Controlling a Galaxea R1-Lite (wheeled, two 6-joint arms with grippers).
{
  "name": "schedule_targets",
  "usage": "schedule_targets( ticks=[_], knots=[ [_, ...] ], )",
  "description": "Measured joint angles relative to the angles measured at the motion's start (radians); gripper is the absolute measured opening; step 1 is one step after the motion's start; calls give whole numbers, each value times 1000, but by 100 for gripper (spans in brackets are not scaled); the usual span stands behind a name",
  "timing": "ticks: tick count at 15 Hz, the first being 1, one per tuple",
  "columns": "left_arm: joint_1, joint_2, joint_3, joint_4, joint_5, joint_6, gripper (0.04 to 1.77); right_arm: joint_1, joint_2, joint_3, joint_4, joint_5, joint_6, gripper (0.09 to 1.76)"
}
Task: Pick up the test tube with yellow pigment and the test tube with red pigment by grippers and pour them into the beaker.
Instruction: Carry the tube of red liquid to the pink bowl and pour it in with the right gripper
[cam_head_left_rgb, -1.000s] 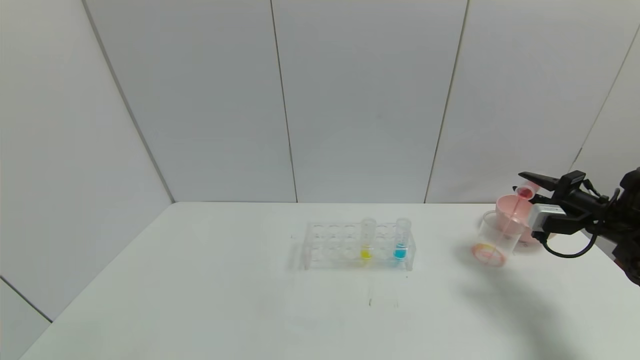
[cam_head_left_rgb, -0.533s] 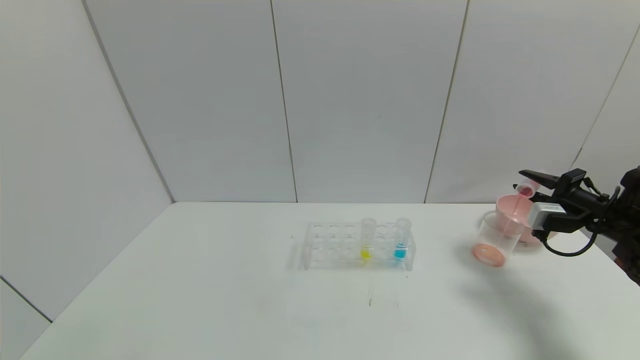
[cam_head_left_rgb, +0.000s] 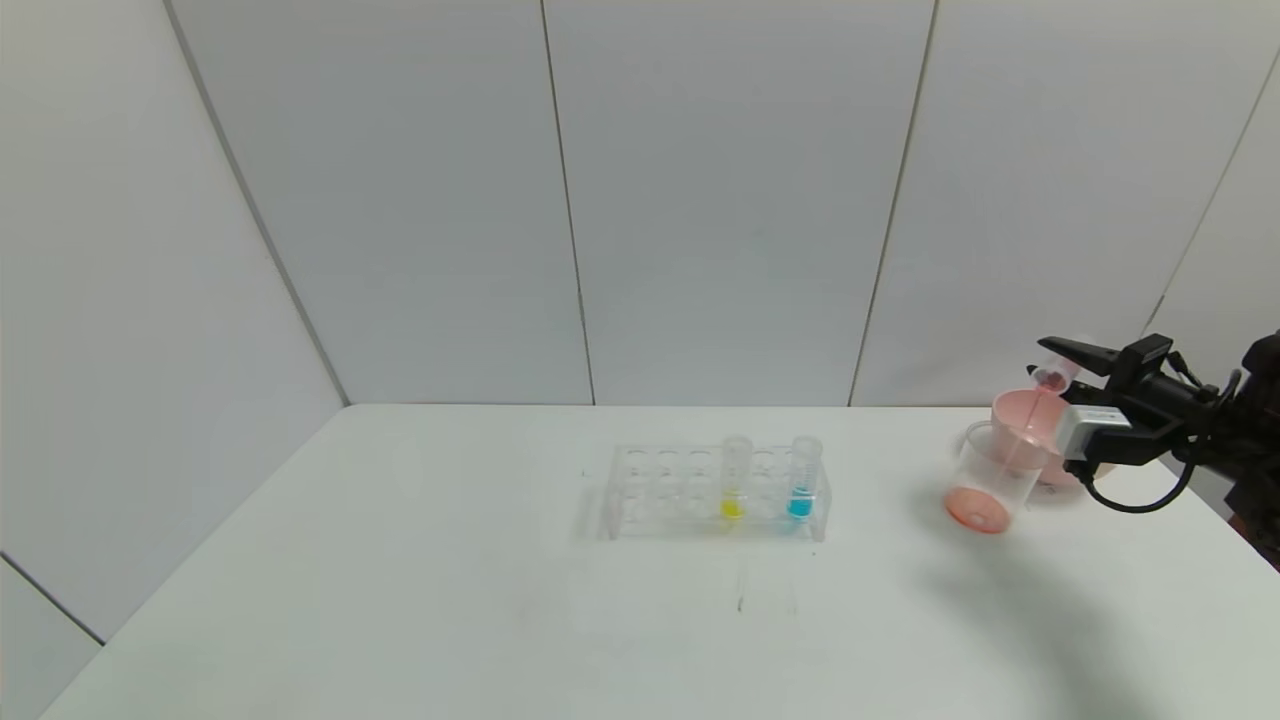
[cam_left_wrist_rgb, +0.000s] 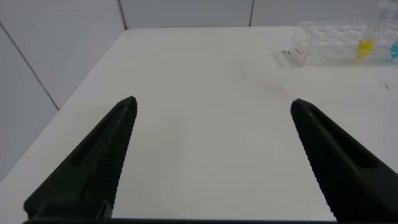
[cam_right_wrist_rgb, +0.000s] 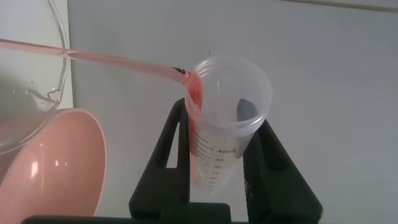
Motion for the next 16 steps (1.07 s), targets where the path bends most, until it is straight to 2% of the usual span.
schedule_targets(
  ticks=[16],
  knots=[
    [0,0,0,0,0,0,176,26,-20,-7,-1,-5,-15,55]
  ],
)
